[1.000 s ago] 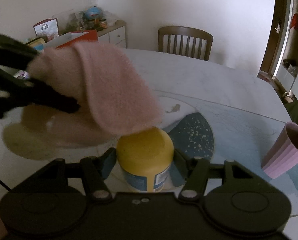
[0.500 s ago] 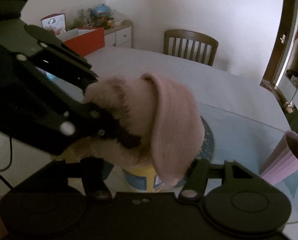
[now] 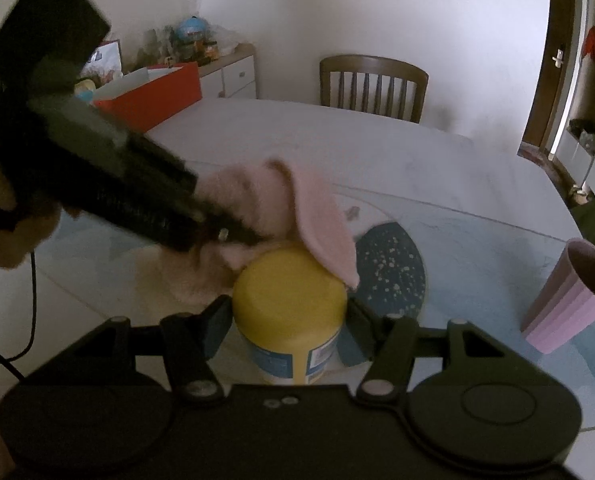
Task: Clean container
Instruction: 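Wipe the jar's lid and side with the towel in the left tool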
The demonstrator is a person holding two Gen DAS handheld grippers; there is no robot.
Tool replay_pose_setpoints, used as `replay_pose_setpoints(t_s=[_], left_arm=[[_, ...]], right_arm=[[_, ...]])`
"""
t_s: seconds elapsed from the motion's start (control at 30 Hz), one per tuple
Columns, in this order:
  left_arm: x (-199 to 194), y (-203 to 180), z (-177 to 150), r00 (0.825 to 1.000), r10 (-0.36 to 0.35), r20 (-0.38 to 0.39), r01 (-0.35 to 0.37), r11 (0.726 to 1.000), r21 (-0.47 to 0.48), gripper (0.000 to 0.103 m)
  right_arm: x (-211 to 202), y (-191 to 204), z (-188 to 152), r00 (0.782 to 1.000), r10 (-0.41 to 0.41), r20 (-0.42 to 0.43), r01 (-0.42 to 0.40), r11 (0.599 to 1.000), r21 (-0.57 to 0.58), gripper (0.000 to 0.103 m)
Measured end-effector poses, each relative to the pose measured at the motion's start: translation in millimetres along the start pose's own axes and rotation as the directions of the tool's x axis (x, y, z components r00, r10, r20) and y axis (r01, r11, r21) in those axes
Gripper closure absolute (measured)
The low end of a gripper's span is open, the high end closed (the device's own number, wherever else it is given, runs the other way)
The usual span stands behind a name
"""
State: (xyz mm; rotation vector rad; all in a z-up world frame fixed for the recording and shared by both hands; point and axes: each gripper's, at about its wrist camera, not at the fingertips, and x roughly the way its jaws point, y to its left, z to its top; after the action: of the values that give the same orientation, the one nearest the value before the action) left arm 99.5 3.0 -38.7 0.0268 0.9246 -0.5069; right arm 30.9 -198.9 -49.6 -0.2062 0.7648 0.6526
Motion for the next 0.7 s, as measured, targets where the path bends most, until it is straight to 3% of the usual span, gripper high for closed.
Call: replay_pose_setpoints(t_s=[0.23,0.4,0.7], left_arm=[[20.1,-5.1,-24.1,0.998,-0.016,-0.055,0.019,0.998,0.06,0.073],[34.6,-19.8,-39.6,0.994,0.029,-0.102,-0.016,0.992,0.126,0.073],[-21.9,-20.7,-37.0,0.999,0.034,0.022,-0.035,0.999,0.036,0.073]], right_arm=[[-3.5,-23.1,-3.8,0.999,0.042,0.011,-0.042,0.995,0.09,0.042],[-5.0,-31.7,-5.4,0.999,0.034,0.014,-0.036,0.992,0.121,0.042],[-8.7,-41.7,-10.6,1.0,0.009,0.009,-0.011,0.976,0.218,0.042]])
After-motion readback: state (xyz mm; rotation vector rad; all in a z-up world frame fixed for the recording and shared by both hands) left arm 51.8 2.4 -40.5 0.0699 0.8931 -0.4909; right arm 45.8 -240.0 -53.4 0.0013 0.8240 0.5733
